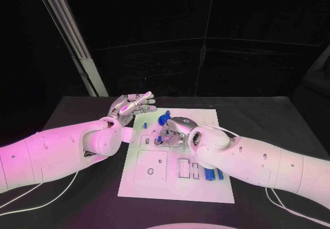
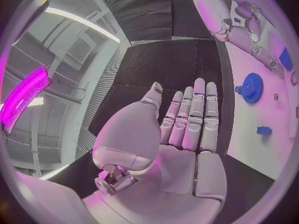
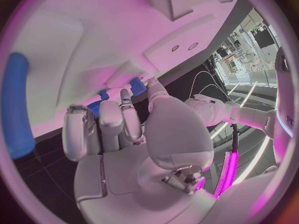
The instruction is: Assemble the parts on the task board
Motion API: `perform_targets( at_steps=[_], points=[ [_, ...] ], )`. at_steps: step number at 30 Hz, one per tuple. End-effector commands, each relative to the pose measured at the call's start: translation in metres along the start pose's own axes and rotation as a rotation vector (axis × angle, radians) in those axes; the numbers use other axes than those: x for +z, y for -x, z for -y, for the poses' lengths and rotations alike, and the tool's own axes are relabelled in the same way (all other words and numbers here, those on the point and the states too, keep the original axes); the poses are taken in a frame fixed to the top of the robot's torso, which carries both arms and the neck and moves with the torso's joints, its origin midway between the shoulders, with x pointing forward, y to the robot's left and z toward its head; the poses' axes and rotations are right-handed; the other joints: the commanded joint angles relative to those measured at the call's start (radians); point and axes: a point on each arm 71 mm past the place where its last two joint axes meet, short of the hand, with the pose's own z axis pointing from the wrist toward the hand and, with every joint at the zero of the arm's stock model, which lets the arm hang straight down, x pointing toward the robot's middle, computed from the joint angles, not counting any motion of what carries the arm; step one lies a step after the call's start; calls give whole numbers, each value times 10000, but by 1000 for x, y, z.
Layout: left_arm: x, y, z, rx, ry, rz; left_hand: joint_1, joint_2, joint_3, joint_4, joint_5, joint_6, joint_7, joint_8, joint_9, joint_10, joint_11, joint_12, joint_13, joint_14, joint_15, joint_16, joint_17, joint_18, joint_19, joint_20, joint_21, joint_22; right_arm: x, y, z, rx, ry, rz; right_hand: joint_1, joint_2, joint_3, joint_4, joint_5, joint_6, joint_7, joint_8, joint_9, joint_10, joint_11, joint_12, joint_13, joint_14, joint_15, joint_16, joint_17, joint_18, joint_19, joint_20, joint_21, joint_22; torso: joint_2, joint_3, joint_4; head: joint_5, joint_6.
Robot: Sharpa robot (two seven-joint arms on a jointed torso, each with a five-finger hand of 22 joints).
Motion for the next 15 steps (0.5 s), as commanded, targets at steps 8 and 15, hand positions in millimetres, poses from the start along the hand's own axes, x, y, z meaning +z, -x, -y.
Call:
perform_targets(
  at_steps=[8, 15],
  points=[
    [0, 2, 1, 82, 27, -126, 54, 72, -28, -120, 4, 80, -23, -63, 7, 73, -54, -43, 11, 276, -41, 69, 122, 165, 302, -62, 40, 22, -21, 20, 2, 1326, 1692, 2195, 281, 109, -307, 99, 169, -374, 92, -78, -42, -215, 69, -218, 521, -116, 147, -333, -479, 152, -259, 52, -212, -142, -27, 7, -21, 12, 38],
    [-2, 6, -1, 1375, 653, -1295, -78, 91, -160, -159, 28, 782, -516, 177, 55, 1652, -694, 548, 305, 2888, -884, 1807, 1352, 161, 2339, -919, 1149, 481, -47, 42, 28, 3718, 2029, 2204, 1063, 385, -526, -110, 458, -504, 115, 12, 0, -1282, 100, -1833, -838, -739, 182, -2137, -3012, 523, -1405, 97, -1196, -1940, -87, 9, -20, 28, 129]
  ],
)
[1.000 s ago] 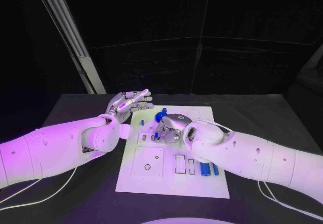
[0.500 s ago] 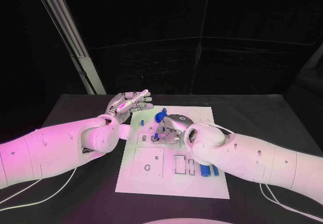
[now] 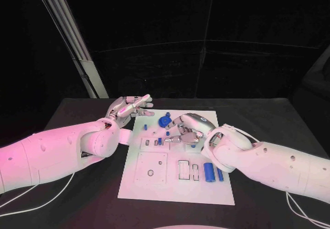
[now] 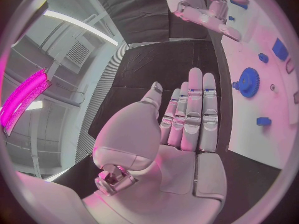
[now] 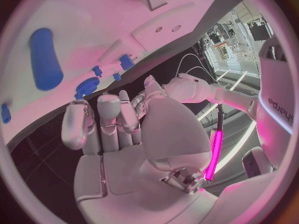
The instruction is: Assemble the parts on the task board
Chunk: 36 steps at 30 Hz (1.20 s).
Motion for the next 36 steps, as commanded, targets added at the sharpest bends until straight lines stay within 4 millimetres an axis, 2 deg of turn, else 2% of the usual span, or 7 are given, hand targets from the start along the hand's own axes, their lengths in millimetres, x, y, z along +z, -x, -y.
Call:
perform_targets(
  at_steps=[1, 3, 6, 10, 14, 23, 36],
  points=[
    [-1, -4, -2, 1274, 660, -1441, -64, 37, -94, -7, 30, 242, -213, 68, 7, 684, -306, 232, 157, 1104, -357, 999, 667, 154, 947, -389, 582, 260, -8, 23, 4, 2534, 463, 617, 395, 167, -57, -147, 108, 78, -43, 130, 62, -692, -28, -1088, -899, -414, -20, -1233, -1605, 284, -736, -11, -699, -1189, -85, 8, -12, 25, 32],
    [0, -4, -2, 1889, 1145, -1965, -77, 22, -121, -8, 45, 375, -339, 94, 17, 1022, -476, 322, 282, 1420, -525, 1754, 1253, 140, 1419, -575, 951, 440, -14, 34, 13, 3265, 136, 576, 975, 407, 147, -409, 30, 322, -88, 263, 119, -1960, -79, -2966, -2402, -138, -54, -457, 123, 641, -1917, -43, -1835, -3029, -132, 19, -22, 43, 8],
    [2, -5, -4, 3197, 2401, -2909, -253, 50, -204, 139, 57, 525, -497, 121, 48, 1442, -643, 551, 569, 1750, -718, 5036, 4474, 106, 1989, -785, 1557, 768, -25, 49, 27, 4494, -457, 610, 1769, 826, 594, -599, -230, 493, -37, 278, 121, -3156, -18, -5966, -4785, -1383, 12, -2781, -2068, 1064, -3627, -15, -4173, -5850, -214, 27, -38, 43, 10],
    [4, -6, -5, 5213, 3937, -3884, -864, -36, -620, 793, 124, 499, -683, 387, 155, 1870, -904, 1795, 1474, 2013, -820, 9737, 9392, 125, 2656, -1072, 2674, 1439, -39, 62, 42, 5651, -909, 715, 2092, 652, 905, -333, -308, 803, 40, 137, 68, -1743, 119, -9232, -8164, -1338, 193, -5146, -2745, 1094, -3249, 146, -6277, -7307, -333, 49, -85, 118, -40],
    [10, -4, -3, 7044, 4988, -3958, -1056, -72, -1046, 1522, -53, 611, -869, 1178, 474, 1422, -1085, 4006, 3131, 2067, -1036, 11778, 11800, -214, 2996, -1202, 5359, 4225, -49, 71, 50, 6120, -1089, 830, 2128, 491, 1027, -119, -283, 901, 39, 4, 15, -1198, 109, -10498, -9620, -1001, 226, -6421, -3049, 1044, -2692, 190, -7184, -7992, -425, 113, -130, 195, -63],
    [29, -8, 0, 9845, 6534, -3707, -1187, 0, -1967, 2278, -18, 275, -1198, 3268, 1721, 885, -1318, 8612, 7182, 2242, -1292, 12461, 12784, -607, 3242, -1390, 8663, 8275, -58, 78, 58, 6240, -1287, 1058, 2067, 322, 1012, 71, -262, 815, 103, -22, -33, -867, 175, -11133, -10473, -653, 287, -7352, -3173, 1036, -2301, 230, -7856, -8485, -518, 191, -181, 298, -134],
    [48, -27, -5, 11087, 7552, -3810, -997, 197, -2291, 2261, -12, -496, -1353, 4855, 3118, 923, -1436, 9496, 7959, 2361, -1399, 12769, 13293, -990, 3859, -1507, 10329, 10756, -58, 78, 60, 6079, -1390, 1012, 2084, 222, 977, 101, -198, 750, 124, -16, -38, -756, 198, -11298, -10752, -499, 305, -7745, -3176, 1037, -2154, 247, -8128, -8678, -485, 169, -192, 341, -212]
  ],
)
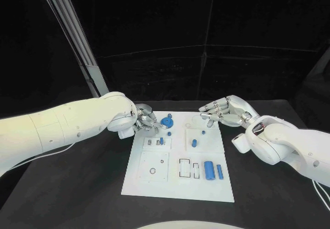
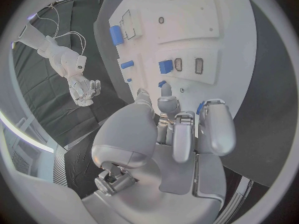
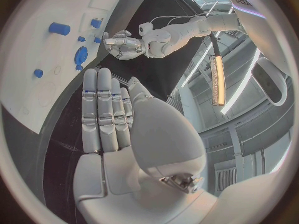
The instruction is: Assemble the parts on the task board
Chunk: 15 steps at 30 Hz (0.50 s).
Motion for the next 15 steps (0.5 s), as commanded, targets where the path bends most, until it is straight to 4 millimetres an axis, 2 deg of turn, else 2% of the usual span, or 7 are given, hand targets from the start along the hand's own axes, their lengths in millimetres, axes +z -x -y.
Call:
perform_targets(
  at_steps=[1, 8, 11, 15],
  points=[
    [2, -1, -1, 848, 838, -271, -9, 98, -75, 5, -35, -83, -2, 51, 45, 32, -57, 64, 28, 1036, -44, 54, 2616, -133, 122, -5, 38, 63, 1, 0, -2, 94, 76, -79, -5, -119, -16, 50, 88, -45, 14, -46, -15, 79, -20, -79, -54, 103, -17, -117, -8, 48, 95, -6, -89, -38, 9, -8, 6, 3, -33],
    [11, -8, 5, 1259, 1148, -661, -31, 116, -128, 19, -38, -222, -5, 226, 229, 30, -58, 130, 72, 1039, -45, 61, 2629, -149, 140, -10, 125, 192, 2, -1, -1, 91, 17, -106, 51, -166, -6, 26, 231, -62, 24, -41, -14, 103, -10, -148, -169, 146, -11, -290, -1, 45, 146, -5, -195, -111, 11, -10, 15, 8, -110],
    [13, -11, 7, 1356, 1186, -757, -56, 109, -158, 22, -38, -264, -5, 275, 282, 32, -58, 157, 96, 1039, -45, 61, 2629, -154, 144, -9, 151, 231, 1, 0, 0, 80, -34, -95, 139, -181, 65, -6, 618, -80, 38, -40, -14, 121, 0, -209, -274, 182, -8, -447, 7, 43, 187, -13, -276, -166, 11, -15, 29, -39, -134],
    [15, -13, 9, 1463, 1212, -886, -62, 107, -169, 19, -38, -279, -7, 299, 307, 49, -59, 189, 134, 1039, -45, 61, 2629, -163, 155, -9, 185, 284, 1, 2, 1, 59, -94, -61, 164, -213, 97, -14, 748, -90, 41, -41, -15, 129, 1, -239, -329, 203, -7, -530, 14, 41, 204, -14, -316, -191, 7, -18, 29, -63, -151]
  ],
)
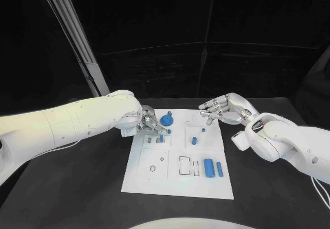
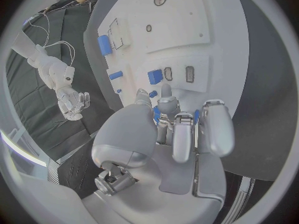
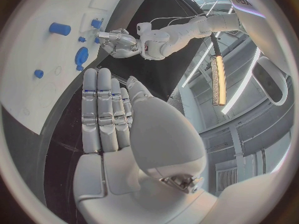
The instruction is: Assemble the parts on the task board
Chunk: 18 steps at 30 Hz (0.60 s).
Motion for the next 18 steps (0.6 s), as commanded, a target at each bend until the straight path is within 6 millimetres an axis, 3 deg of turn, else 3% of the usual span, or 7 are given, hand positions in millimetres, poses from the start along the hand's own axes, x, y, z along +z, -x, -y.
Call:
perform_targets(
  at_steps=[1, 18],
  points=[
    [1, -2, 1, 416, 269, -331, -25, 68, -63, 20, -34, -69, 27, 48, 21, 55, -59, 42, 31, 1039, -45, 61, 2630, -168, 159, -9, 51, 42, 0, 1, 0, 41, -34, -38, 1, -60, 70, 16, 68, -57, 7, -43, -17, 56, 4, -57, -24, 64, -9, -72, 14, 41, 58, -18, -67, -19, 0, -3, 0, -9, -26],
    [5, -8, 14, 733, 191, -660, 100, 81, -55, -46, -31, -172, 15, 220, 204, 98, -69, 159, 139, 1039, -50, 61, 2630, -186, 174, -11, 145, 183, 3, 0, 1, 59, -79, -93, -44, -98, 81, 54, 125, -98, 28, -51, -22, 45, 26, -95, -89, 61, 13, -181, 19, 33, 52, -5, -128, -55, 11, 7, 9, -10, -67]
  ],
)
